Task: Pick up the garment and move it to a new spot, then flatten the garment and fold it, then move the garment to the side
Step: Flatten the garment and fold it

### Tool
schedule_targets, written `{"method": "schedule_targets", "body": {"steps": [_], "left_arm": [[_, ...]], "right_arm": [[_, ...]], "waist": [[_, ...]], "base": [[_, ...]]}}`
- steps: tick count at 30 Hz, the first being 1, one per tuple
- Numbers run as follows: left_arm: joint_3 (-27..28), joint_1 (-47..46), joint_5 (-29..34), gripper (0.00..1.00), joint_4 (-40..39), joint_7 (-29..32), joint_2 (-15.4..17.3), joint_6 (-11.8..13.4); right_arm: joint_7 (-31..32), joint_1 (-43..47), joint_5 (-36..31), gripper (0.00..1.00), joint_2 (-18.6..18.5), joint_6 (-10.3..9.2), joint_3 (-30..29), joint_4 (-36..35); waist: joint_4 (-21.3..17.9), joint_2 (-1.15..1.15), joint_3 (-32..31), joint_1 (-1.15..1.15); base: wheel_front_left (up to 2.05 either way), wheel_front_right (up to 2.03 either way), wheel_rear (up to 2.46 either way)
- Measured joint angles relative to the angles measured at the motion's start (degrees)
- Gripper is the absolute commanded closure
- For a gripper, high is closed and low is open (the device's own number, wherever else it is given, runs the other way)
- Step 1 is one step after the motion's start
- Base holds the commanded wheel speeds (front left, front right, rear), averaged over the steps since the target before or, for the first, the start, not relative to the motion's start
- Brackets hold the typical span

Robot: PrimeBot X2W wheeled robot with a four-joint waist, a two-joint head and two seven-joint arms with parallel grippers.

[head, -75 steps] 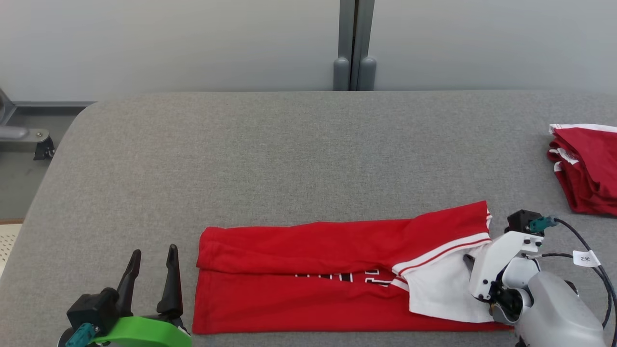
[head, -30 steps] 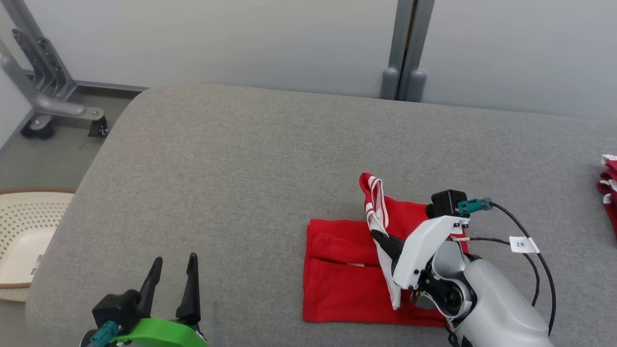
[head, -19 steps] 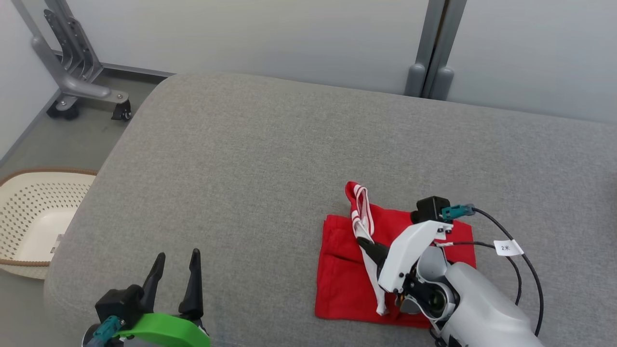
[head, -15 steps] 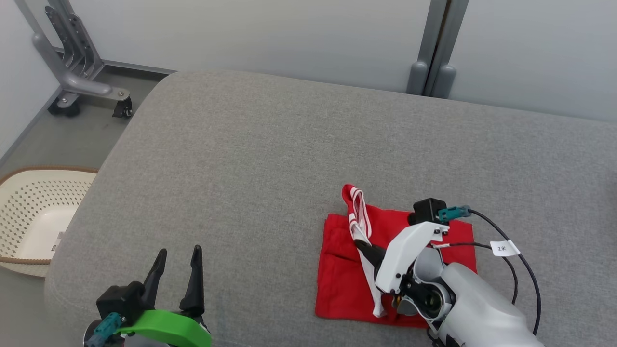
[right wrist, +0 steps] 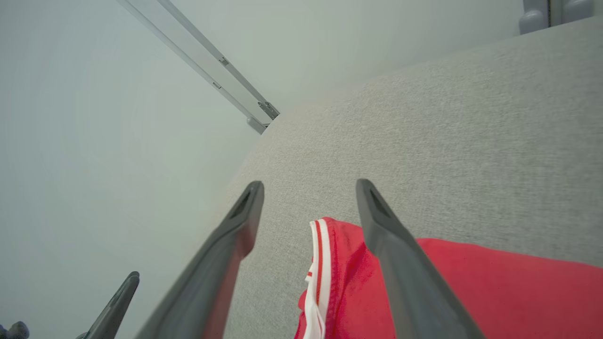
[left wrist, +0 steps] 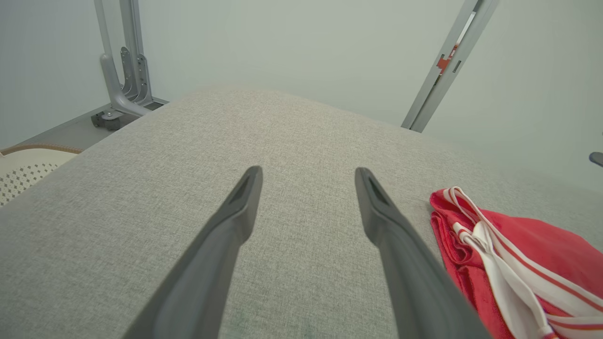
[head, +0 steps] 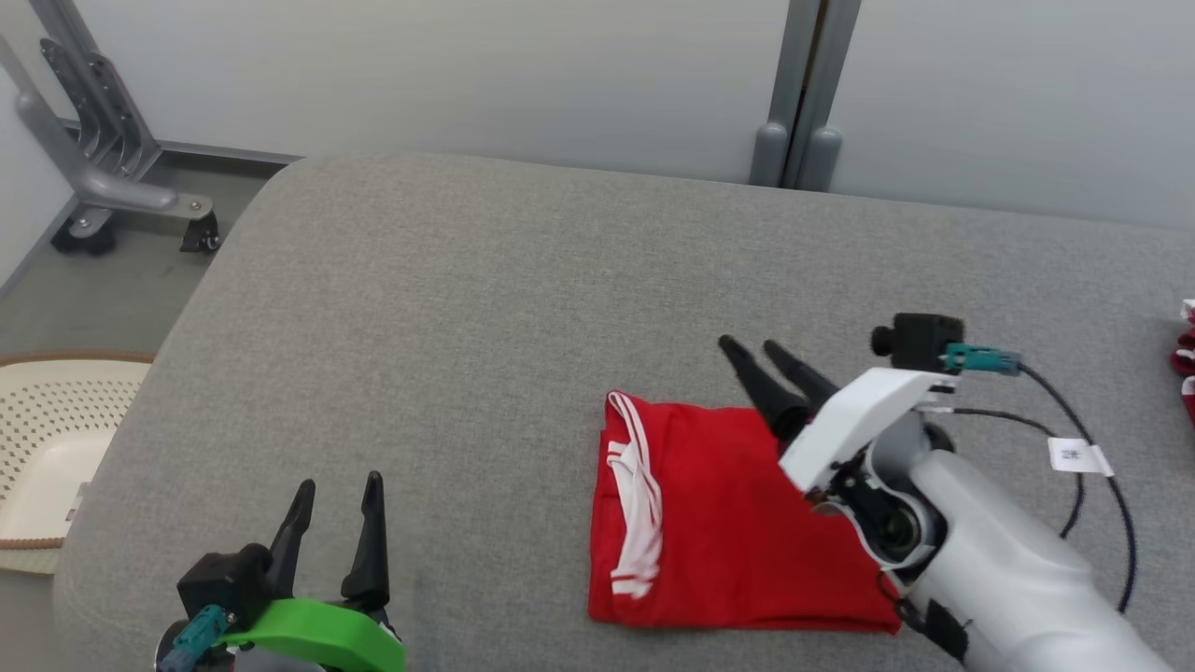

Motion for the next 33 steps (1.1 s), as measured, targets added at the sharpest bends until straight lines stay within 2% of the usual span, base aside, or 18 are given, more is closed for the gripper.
{"method": "schedule_targets", "body": {"steps": [6,9,11,13,15,18,21,27,33], "left_arm": [[0.4,0.7,0.1,0.0,-0.3,0.0,-0.4,0.0],[0.5,0.8,0.3,0.0,-0.4,0.0,-0.4,0.0],[0.8,0.9,0.4,0.0,-0.8,0.0,-0.5,0.0],[1.2,1.2,0.5,0.0,-1.1,0.0,-0.5,0.0],[1.5,1.6,0.6,0.0,-1.7,0.0,-0.5,-0.1],[2.1,1.7,1.2,0.0,-3.0,0.0,-0.7,-0.5],[2.9,2.0,2.9,0.0,-4.1,0.0,-0.7,-0.6],[5.2,2.7,5.3,0.0,-6.6,0.0,-1.0,-1.0],[7.8,4.2,7.2,0.0,-8.2,0.0,-1.7,-1.3]], "right_arm": [[-8.7,1.7,-5.9,0.0,-8.8,0.0,-1.8,0.1],[-11.3,4.2,-9.8,0.0,-11.1,0.0,-2.5,1.9],[-12.7,5.6,-11.6,0.0,-11.6,0.0,-5.1,2.2],[-13.1,7.2,-15.2,0.0,-11.6,0.0,-7.2,1.4],[-13.2,9.2,-19.1,0.0,-10.6,0.0,-13.0,-1.6],[-13.4,13.9,-28.2,0.0,-8.1,0.0,-21.8,-9.0],[-13.4,19.7,-36.3,0.0,-5.0,0.0,-26.4,-14.2],[-13.4,25.1,-44.7,0.0,-1.5,0.0,-28.3,-19.6],[-13.4,26.4,-47.3,0.0,-0.8,0.0,-27.0,-20.3]], "waist": [[-1.9,0.0,-0.5,0.0],[-2.5,0.0,-0.7,0.0],[-3.0,0.0,-0.8,0.0],[-3.6,0.0,-0.9,0.0],[-4.3,0.0,-0.9,0.0],[-5.7,0.0,-1.0,0.0],[-7.2,0.0,-1.0,0.0],[-10.2,0.0,-1.4,0.0],[-12.8,0.0,-2.1,0.0]], "base": [[0.0,0.0,0.0],[0.0,0.0,0.0],[0.0,0.0,0.0],[0.0,0.0,0.0],[0.0,0.0,0.0],[0.0,0.0,0.0],[0.0,0.0,0.0],[0.0,0.0,0.0],[0.0,0.0,0.0]]}}
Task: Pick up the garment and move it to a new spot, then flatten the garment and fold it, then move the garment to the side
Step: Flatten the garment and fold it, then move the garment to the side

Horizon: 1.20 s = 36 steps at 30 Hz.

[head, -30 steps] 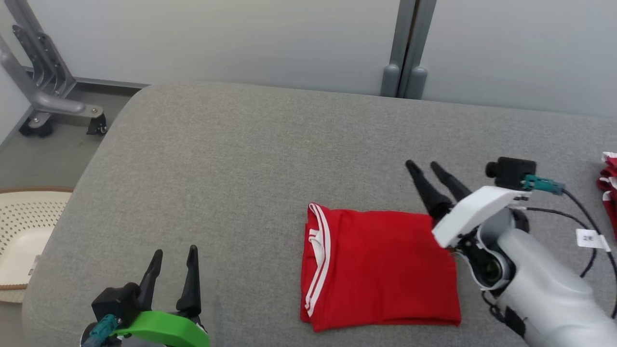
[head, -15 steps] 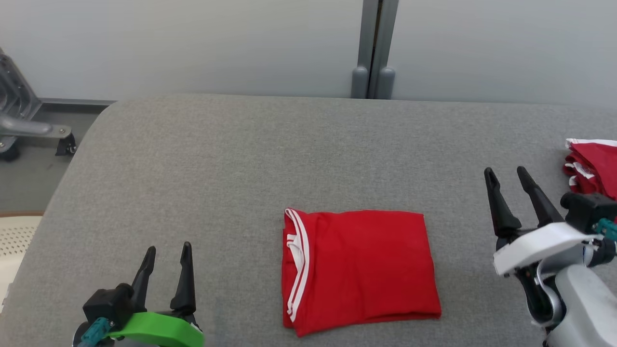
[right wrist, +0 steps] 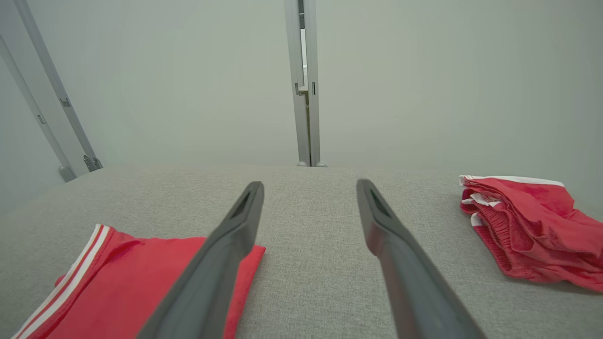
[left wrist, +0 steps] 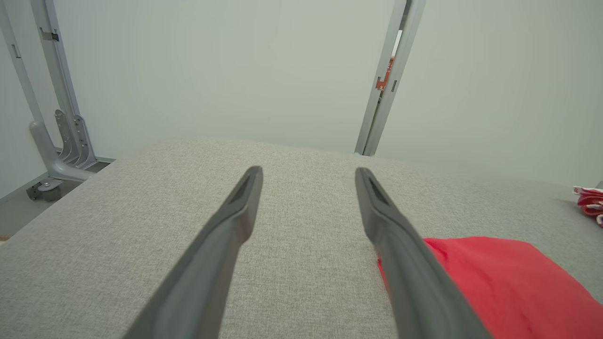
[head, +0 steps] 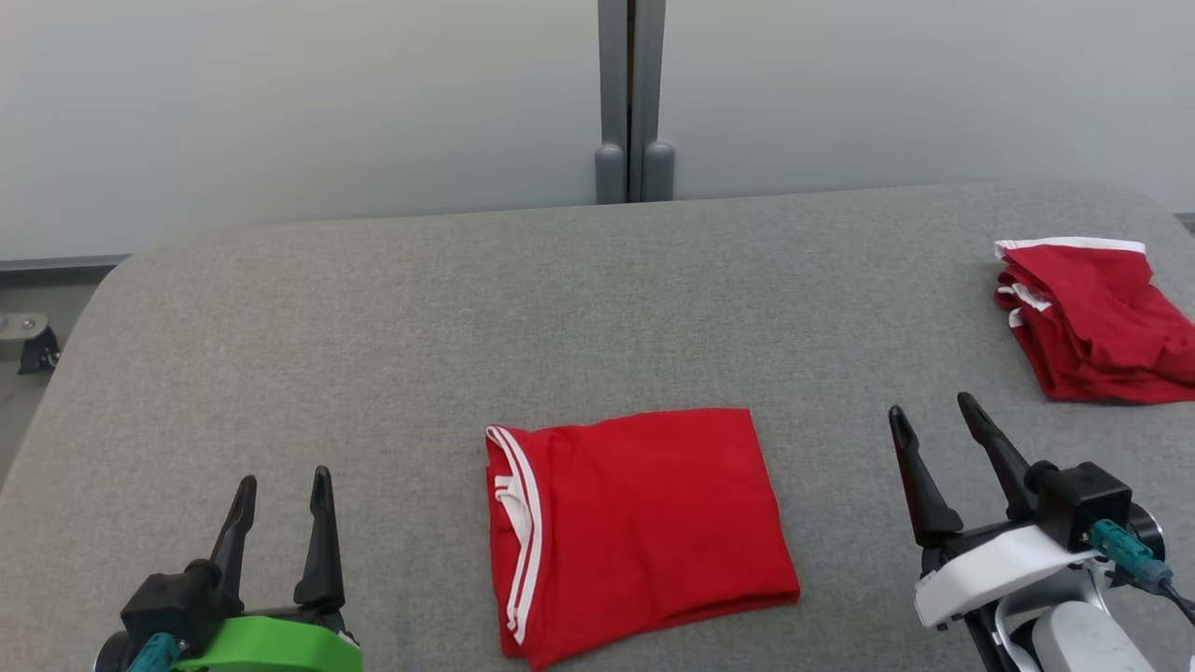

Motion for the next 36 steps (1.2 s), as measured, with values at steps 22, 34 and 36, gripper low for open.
{"method": "schedule_targets", "body": {"steps": [22,34,36], "left_arm": [[2.2,0.7,2.6,0.0,-0.6,0.0,-1.0,-0.5],[-1.0,-0.1,2.8,0.0,-0.1,0.0,-0.7,-0.6],[-1.2,-0.2,2.7,0.0,0.2,0.0,-0.6,-0.6]], "right_arm": [[0.4,-2.9,3.2,0.0,1.9,0.03,3.1,6.9],[19.2,-16.8,9.1,0.0,4.6,0.03,6.0,25.8],[21.5,-18.3,10.2,0.0,5.5,0.02,5.8,28.1]], "waist": [[-0.6,0.0,-0.4,0.0],[4.6,0.0,0.0,0.0],[6.0,0.0,0.1,0.0]], "base": [[0.0,0.0,0.0],[0.0,0.0,0.0],[0.0,0.0,0.0]]}}
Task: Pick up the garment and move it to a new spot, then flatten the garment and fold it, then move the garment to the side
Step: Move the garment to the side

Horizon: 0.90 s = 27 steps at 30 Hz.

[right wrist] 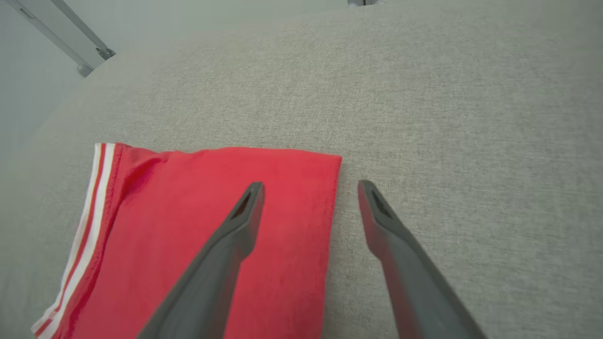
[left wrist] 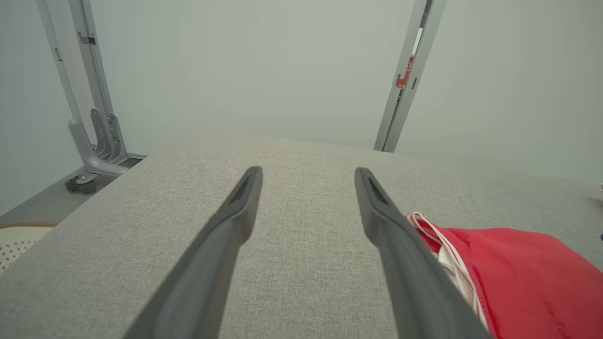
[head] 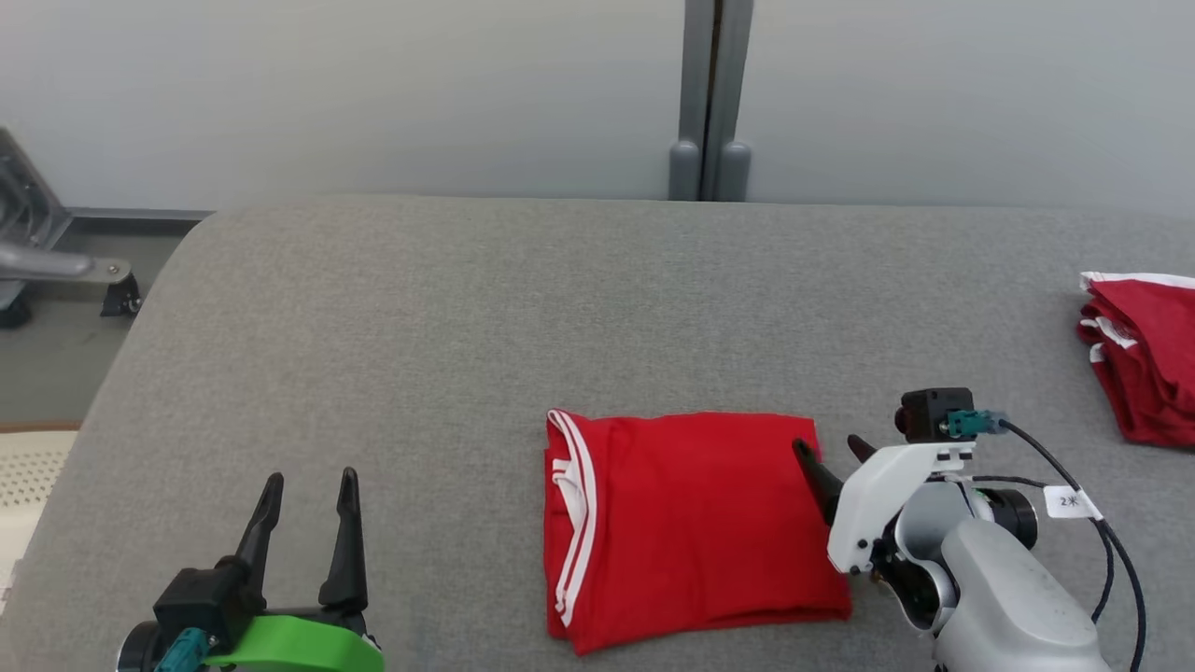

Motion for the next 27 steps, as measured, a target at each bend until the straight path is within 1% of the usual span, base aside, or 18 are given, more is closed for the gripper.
{"method": "schedule_targets", "body": {"steps": [5,10,16,20,21,22,23,24,25,27], "left_arm": [[-1.3,0.0,-0.2,0.0,1.0,0.0,0.1,0.0],[-1.6,0.0,-0.8,0.0,1.5,0.0,0.2,0.0],[-1.8,-0.4,-0.9,0.0,1.7,0.0,0.4,0.0],[-1.8,-0.7,-1.0,0.0,1.8,0.0,0.3,0.0],[-1.8,-0.7,-1.0,0.0,1.8,0.0,0.3,0.0],[-1.7,-0.7,-1.0,0.0,1.9,0.0,0.3,0.0],[-1.7,-0.7,-1.0,0.0,2.0,0.0,0.3,0.0],[-1.7,-0.7,-1.0,0.0,2.0,0.0,0.3,0.0],[-1.7,-0.8,-1.0,0.0,2.1,0.0,0.3,0.0],[-1.8,-0.8,-1.0,0.0,2.1,0.0,0.4,0.0]], "right_arm": [[3.6,-1.8,0.4,0.0,0.4,0.0,-0.1,5.0],[4.8,-3.6,-1.3,0.0,0.4,0.0,-2.6,10.2],[7.9,-5.4,-2.8,0.0,0.9,0.05,-6.5,16.7],[8.5,-6.4,-3.4,0.0,1.6,0.04,-7.3,18.3],[8.5,-6.5,-3.3,0.09,1.7,0.04,-7.4,18.4],[8.5,-6.6,-3.3,0.43,1.8,0.04,-7.3,18.6],[8.3,-6.7,-3.1,0.62,1.9,0.03,-7.2,18.6],[7.9,-6.7,-2.6,0.83,2.1,0.03,-6.9,18.4],[7.5,-6.7,-2.3,1.0,2.2,0.03,-6.6,18.1],[6.4,-6.6,-1.5,1.0,2.7,0.03,-5.5,17.1]], "waist": [[3.2,0.0,0.1,0.0],[5.7,0.0,0.2,0.0],[7.2,0.0,0.9,0.0],[7.6,0.0,1.4,0.0],[7.6,0.0,1.5,0.0],[7.5,0.0,1.5,0.0],[7.5,0.0,1.5,0.0],[7.4,0.0,1.5,0.0],[7.3,0.0,1.4,0.0],[7.0,0.0,1.4,0.0]], "base": [[0.0,0.0,0.0],[0.0,0.0,0.0],[0.0,0.0,0.0],[0.0,0.0,0.0],[0.0,0.0,0.0],[0.0,0.0,0.0],[0.0,0.0,0.0],[0.0,0.0,0.0],[0.0,0.0,0.0],[0.0,0.0,0.0]]}}
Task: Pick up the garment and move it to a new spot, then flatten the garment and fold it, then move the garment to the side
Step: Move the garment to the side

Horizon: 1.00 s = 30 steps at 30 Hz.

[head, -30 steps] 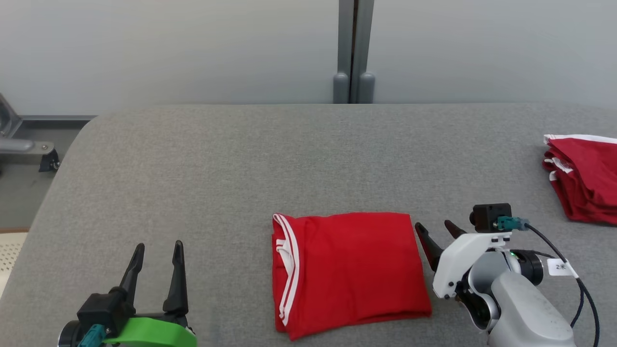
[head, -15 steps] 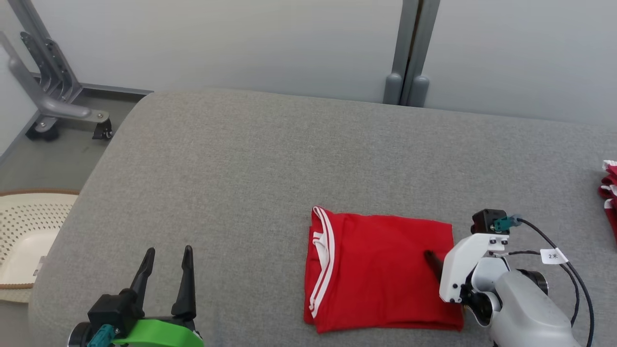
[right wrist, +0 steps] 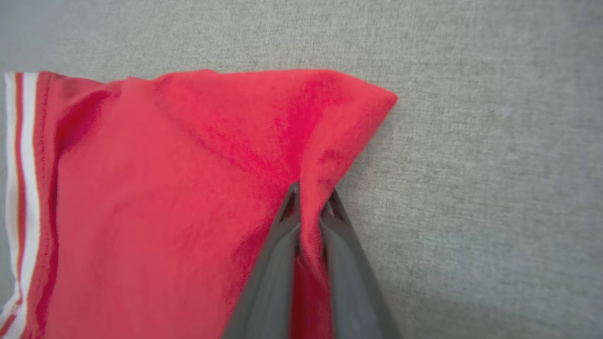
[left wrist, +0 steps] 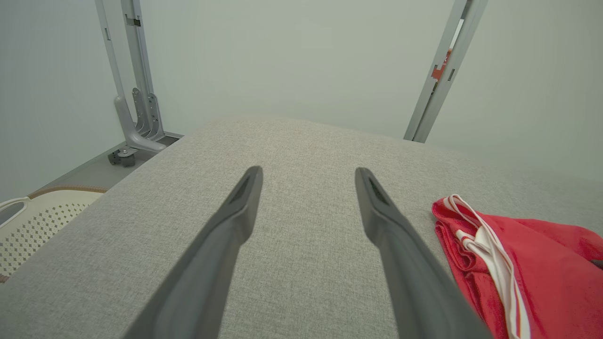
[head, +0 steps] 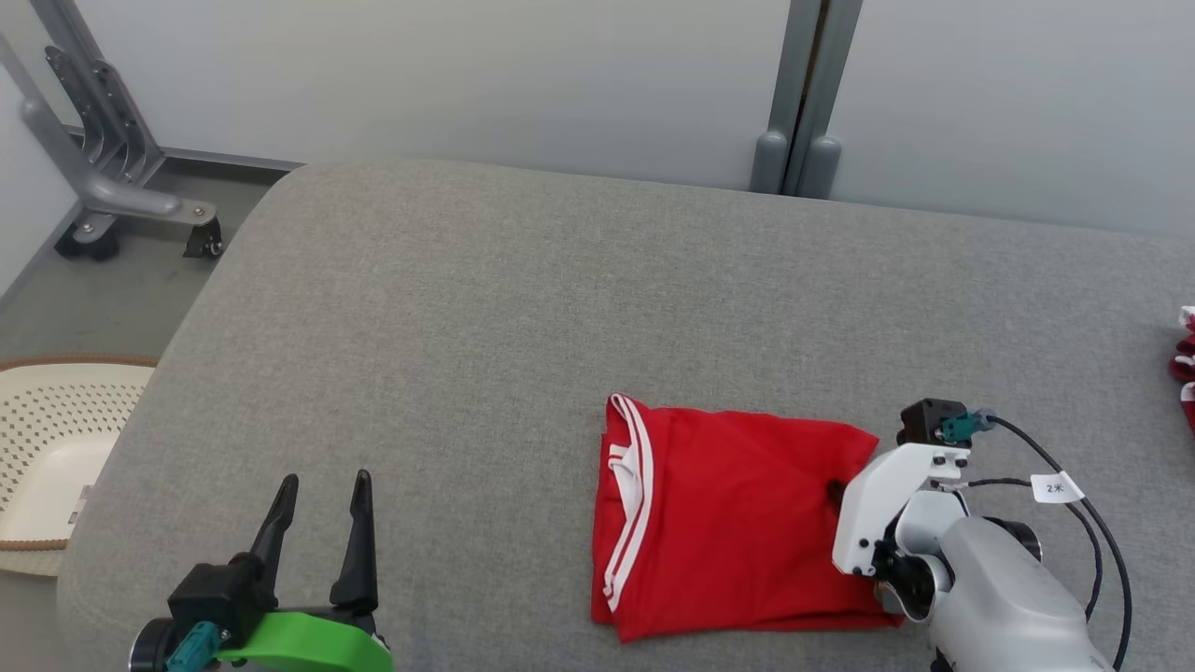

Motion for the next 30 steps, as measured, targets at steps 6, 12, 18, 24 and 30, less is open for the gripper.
{"method": "schedule_targets", "body": {"steps": [6,12,18,24,30], "left_arm": [[-0.4,-0.4,0.0,0.0,-0.1,0.0,0.6,0.0],[-2.0,-0.8,0.0,0.0,-0.6,0.0,0.6,0.0],[-3.6,-2.0,0.0,0.0,-1.2,0.0,0.2,0.0],[-5.6,-3.4,-0.4,0.0,-1.4,0.0,-0.1,0.0],[-6.5,-4.3,-0.3,0.0,-1.5,0.0,-0.2,0.0]], "right_arm": [[-3.0,-0.7,2.3,1.0,-1.0,-0.01,4.2,-4.8],[-3.6,-2.8,4.2,1.0,-3.7,-0.01,7.3,-7.5],[-4.2,-3.9,5.5,1.0,-5.2,-0.01,9.0,-8.9],[-5.4,-3.9,7.0,1.0,-6.2,-0.01,10.1,-9.3],[-6.3,-3.9,8.3,1.0,-6.5,-0.01,10.7,-9.7]], "waist": [[-1.5,0.0,-0.3,0.0],[-4.7,0.0,-0.5,0.0],[-9.5,0.0,-0.4,0.0],[-15.4,0.0,0.0,0.0],[-21.5,0.0,0.7,0.0]], "base": [[0.0,0.0,0.0],[0.0,0.0,0.0],[0.0,0.0,0.0],[0.0,0.0,0.0],[0.0,0.0,0.0]]}}
